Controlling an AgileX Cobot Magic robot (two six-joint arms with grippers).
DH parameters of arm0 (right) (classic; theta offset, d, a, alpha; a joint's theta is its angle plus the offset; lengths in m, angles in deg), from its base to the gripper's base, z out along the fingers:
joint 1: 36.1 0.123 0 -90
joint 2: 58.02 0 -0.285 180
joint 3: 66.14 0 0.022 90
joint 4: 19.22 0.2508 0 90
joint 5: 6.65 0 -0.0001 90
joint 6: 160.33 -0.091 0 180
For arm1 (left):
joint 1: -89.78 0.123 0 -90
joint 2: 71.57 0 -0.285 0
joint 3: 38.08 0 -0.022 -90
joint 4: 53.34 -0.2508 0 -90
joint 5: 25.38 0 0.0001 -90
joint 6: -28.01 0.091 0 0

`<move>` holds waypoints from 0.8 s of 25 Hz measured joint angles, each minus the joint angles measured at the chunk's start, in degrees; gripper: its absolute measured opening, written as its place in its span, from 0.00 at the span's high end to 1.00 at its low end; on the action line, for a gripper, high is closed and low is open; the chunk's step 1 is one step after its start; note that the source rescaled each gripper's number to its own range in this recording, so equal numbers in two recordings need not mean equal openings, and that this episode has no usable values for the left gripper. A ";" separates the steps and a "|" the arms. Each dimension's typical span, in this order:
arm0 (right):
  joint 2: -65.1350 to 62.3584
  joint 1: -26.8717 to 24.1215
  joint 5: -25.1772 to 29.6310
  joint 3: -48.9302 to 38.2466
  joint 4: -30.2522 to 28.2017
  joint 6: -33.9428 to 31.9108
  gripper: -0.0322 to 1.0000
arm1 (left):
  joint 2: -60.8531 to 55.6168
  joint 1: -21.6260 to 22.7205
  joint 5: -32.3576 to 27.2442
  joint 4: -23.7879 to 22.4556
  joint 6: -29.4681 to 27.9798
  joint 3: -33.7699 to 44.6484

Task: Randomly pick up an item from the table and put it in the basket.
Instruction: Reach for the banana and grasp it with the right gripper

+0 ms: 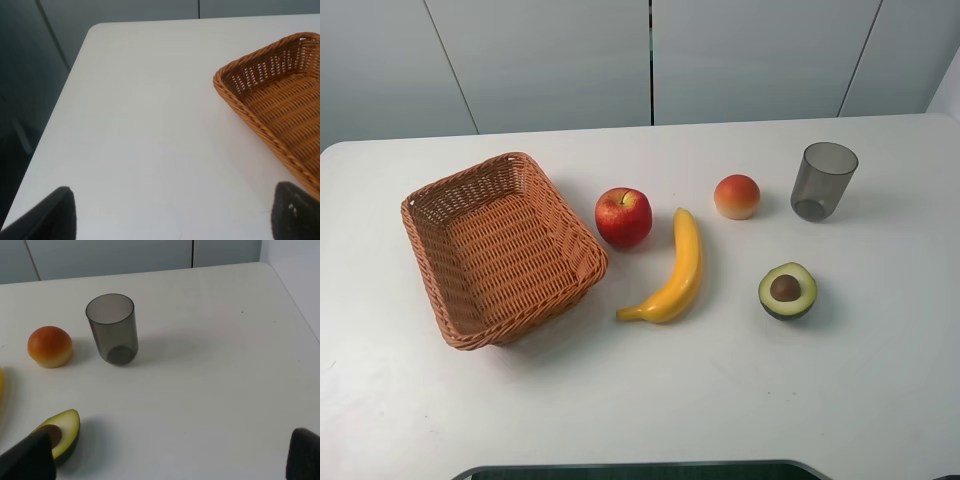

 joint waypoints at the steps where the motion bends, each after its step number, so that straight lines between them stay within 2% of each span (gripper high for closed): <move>1: 0.00 0.00 0.00 0.00 0.00 0.00 0.00 | 0.00 0.00 0.00 0.00 0.00 0.00; 20: 0.00 0.00 0.00 0.00 0.00 0.00 0.00 | 0.00 0.00 0.00 0.00 0.00 0.00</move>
